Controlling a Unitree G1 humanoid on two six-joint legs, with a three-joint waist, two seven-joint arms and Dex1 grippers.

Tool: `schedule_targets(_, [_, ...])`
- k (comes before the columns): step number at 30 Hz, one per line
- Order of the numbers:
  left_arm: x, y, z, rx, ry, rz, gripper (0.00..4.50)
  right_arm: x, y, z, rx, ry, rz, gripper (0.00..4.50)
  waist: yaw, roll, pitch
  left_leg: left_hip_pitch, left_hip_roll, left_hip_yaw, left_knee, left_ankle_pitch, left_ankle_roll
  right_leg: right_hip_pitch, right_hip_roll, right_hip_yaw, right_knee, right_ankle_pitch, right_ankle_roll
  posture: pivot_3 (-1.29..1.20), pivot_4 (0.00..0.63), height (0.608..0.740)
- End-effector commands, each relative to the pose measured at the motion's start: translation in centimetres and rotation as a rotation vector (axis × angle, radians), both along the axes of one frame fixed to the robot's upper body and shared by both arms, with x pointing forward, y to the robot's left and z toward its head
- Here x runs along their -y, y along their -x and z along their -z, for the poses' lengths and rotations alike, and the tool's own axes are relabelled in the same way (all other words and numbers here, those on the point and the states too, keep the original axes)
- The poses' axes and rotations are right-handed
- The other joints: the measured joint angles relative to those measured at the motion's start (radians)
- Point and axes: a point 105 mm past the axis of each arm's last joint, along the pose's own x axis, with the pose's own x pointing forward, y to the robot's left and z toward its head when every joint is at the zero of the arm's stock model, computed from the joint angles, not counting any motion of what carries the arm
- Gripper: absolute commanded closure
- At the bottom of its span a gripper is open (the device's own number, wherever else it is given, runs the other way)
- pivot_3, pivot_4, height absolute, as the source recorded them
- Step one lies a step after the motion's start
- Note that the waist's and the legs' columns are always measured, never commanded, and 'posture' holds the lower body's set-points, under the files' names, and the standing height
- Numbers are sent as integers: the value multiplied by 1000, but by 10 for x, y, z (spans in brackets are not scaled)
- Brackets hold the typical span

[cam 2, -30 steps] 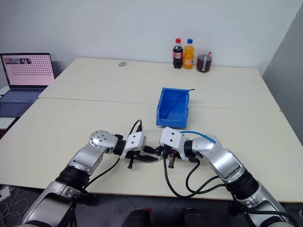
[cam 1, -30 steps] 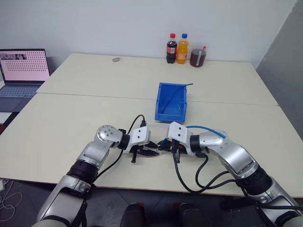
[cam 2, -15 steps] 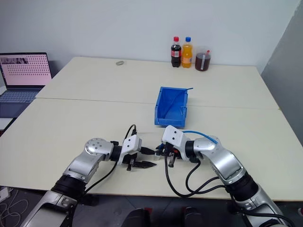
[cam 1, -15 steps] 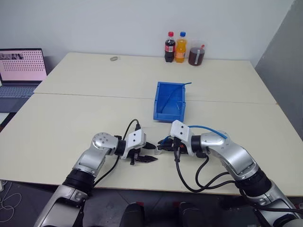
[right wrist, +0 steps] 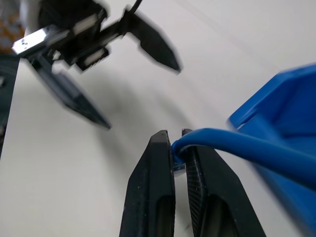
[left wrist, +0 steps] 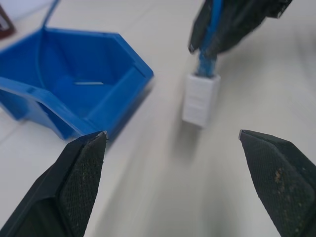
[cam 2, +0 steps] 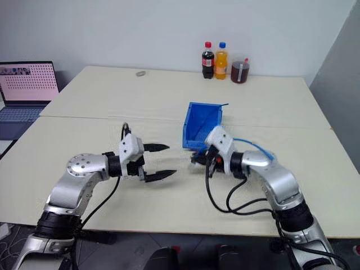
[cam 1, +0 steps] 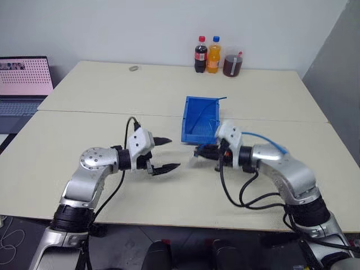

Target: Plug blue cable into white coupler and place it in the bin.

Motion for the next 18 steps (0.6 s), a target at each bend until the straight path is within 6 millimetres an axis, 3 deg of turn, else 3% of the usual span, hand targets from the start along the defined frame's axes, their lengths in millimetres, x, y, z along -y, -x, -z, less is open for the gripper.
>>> schedule_targets(1, [-10,-12,-23,86,24,-133,0,14,-34,-44,80,-108,120,4447,-3,0,2,0,0,0,0,0,0,0,0,0,1,0,0,0,150,740])
schedule_targets(9, [-5,-25,-32,125,20,-179,0,11,-106,-49,53,-46,209,4447,-6,0,5,-1,-1,2,-1,0,0,-2,0,1,0,3,-5,0,150,740])
schedule_targets(10, [-4,-25,-32,126,20,-177,0,11,-109,-48,44,-39,209,3743,-7,0,5,-2,-1,2,-1,0,0,-4,0,1,1,3,-5,0,150,740])
schedule_targets(13, [-2,-25,-35,130,3,-164,0,27,-120,-41,14,107,201,3073,-5,1,5,-8,-1,3,-1,0,0,-12,0,2,3,3,-6,0,150,740])
schedule_targets(18, [-5,-24,-41,128,-16,-164,0,60,-109,-34,-25,315,94,1748,6,1,7,-11,-1,3,-2,0,0,-15,-1,1,4,1,-8,0,150,740])
